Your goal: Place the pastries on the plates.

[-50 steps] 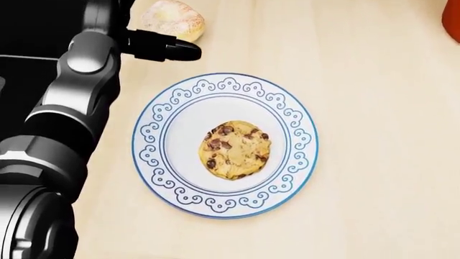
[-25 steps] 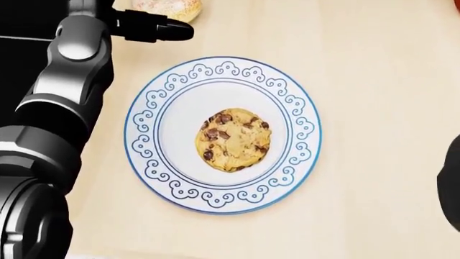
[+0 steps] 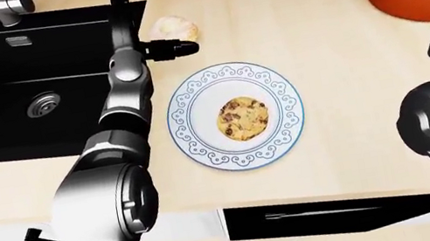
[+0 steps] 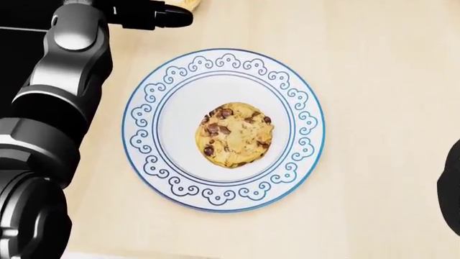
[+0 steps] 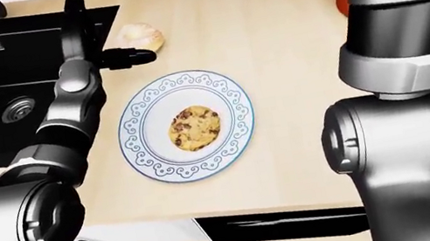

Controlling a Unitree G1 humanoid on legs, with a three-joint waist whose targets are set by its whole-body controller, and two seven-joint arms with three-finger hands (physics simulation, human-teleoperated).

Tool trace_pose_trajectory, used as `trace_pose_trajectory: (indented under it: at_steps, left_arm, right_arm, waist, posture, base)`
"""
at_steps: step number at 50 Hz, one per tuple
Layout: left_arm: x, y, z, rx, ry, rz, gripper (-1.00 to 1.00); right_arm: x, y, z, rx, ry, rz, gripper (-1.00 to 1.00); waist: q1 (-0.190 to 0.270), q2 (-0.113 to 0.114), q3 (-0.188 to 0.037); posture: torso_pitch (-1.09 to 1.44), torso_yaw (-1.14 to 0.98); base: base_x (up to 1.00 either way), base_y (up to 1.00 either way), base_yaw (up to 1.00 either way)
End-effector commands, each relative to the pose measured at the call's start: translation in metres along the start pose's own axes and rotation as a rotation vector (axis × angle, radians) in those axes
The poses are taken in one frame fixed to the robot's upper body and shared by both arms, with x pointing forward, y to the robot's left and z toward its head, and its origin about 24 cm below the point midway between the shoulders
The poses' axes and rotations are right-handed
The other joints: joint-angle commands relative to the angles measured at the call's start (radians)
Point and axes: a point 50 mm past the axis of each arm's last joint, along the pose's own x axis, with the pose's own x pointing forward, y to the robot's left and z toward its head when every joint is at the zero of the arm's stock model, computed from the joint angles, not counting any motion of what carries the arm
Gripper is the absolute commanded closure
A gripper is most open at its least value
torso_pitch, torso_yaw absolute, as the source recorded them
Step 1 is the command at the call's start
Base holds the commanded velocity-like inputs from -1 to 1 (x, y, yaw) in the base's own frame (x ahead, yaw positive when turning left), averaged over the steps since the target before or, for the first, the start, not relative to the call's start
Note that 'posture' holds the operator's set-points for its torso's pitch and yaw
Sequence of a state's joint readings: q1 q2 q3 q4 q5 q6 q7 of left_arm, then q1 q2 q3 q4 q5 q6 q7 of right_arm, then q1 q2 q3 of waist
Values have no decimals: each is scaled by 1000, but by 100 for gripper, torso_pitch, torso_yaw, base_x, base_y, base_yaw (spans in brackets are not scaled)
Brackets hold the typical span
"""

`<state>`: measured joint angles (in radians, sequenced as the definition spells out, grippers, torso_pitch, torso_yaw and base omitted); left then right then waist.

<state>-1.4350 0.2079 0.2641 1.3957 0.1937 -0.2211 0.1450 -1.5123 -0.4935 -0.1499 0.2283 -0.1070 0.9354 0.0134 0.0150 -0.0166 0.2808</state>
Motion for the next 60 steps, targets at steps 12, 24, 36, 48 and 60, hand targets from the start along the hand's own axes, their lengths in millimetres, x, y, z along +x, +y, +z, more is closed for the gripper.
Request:
trace_pose_trajectory:
  at_steps: [12,24,36,48,60]
  left_arm:
    - [5,4,31,-9,-115,18,-100]
    - [6,4,36,-49,-133,16,-100]
    - [6,5,35,-37,-135,16,-64]
    - [5,4,33,-39,-132,14,3]
    - [5,3,35,22,-153,18,32]
  right_arm:
    - [-5,-5,15,21,-79,-21,-100]
    - [-6,-3,12,28,-74,-17,-100]
    - [-7,-5,11,28,-72,-23,-100]
    - [-8,-6,10,26,-70,-25,-100]
    - [-9,-6,9,25,-70,-25,-100]
  waist:
    - [1,-4,-17]
    - [2,-7,7]
    - [3,-8,20]
    - [3,-6,20]
    - [2,-6,16]
  posture:
    - [49,0]
    - [51,0]
    - [51,0]
    - [51,0]
    - [51,0]
  base:
    - [0,0,0]
    - [0,0,0]
    - [0,0,0]
    - [0,0,0]
    - [0,0,0]
